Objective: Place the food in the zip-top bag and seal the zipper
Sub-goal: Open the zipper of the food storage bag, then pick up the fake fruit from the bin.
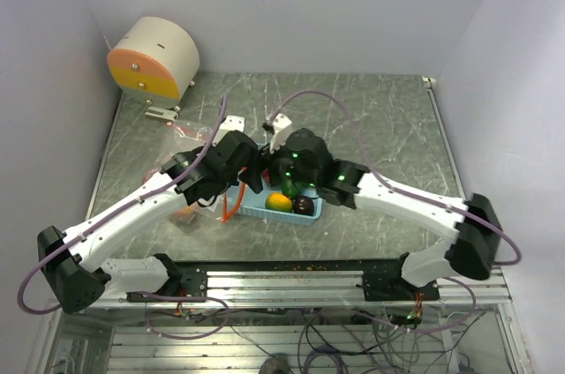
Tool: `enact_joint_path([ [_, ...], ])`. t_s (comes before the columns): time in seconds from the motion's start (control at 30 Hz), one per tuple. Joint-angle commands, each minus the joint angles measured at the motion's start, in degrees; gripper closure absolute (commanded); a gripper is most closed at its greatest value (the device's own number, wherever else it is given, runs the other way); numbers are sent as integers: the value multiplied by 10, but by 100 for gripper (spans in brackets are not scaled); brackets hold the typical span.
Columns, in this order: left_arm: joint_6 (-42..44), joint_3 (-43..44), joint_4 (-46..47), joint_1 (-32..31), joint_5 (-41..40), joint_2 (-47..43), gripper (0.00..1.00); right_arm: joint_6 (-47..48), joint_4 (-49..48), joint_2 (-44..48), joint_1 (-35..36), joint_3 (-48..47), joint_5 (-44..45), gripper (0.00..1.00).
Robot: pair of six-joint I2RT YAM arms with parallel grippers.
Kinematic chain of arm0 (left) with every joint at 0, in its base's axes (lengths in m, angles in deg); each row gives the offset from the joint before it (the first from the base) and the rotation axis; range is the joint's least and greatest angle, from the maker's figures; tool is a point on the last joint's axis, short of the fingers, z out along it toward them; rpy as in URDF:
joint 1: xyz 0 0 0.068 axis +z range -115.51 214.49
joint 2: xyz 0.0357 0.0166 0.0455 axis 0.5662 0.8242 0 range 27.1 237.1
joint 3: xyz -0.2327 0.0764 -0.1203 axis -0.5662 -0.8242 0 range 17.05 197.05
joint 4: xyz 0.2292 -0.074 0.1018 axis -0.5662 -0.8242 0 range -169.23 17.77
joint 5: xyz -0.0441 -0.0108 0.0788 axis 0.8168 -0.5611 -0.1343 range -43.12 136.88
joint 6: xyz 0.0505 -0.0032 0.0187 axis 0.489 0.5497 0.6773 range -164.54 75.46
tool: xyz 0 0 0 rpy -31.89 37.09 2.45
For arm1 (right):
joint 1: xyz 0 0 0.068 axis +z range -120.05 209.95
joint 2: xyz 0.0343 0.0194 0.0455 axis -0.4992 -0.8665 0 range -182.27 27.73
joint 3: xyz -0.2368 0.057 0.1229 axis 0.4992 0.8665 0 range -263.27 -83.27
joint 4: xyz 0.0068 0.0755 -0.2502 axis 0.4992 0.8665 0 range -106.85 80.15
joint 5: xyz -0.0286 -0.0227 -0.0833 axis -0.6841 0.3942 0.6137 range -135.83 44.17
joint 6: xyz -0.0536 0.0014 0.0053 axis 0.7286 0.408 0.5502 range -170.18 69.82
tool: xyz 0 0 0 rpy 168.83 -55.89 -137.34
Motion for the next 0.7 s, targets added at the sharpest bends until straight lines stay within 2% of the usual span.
enact_joint_path([
  [0.0,9,-2,56,3,-15,-23,93,15,41,97,0,15,28,19],
  [0.13,14,-17,68,5,-29,-56,93,-2,81,152,-2,38,90,18],
  [0.27,15,-16,57,5,-33,-68,93,-44,164,103,-18,21,176,20],
  [0.57,19,-17,44,6,-37,-85,93,-98,136,-42,-54,8,158,18],
  [0.67,22,-24,48,6,-39,-93,93,-94,106,-85,-61,-1,155,12],
])
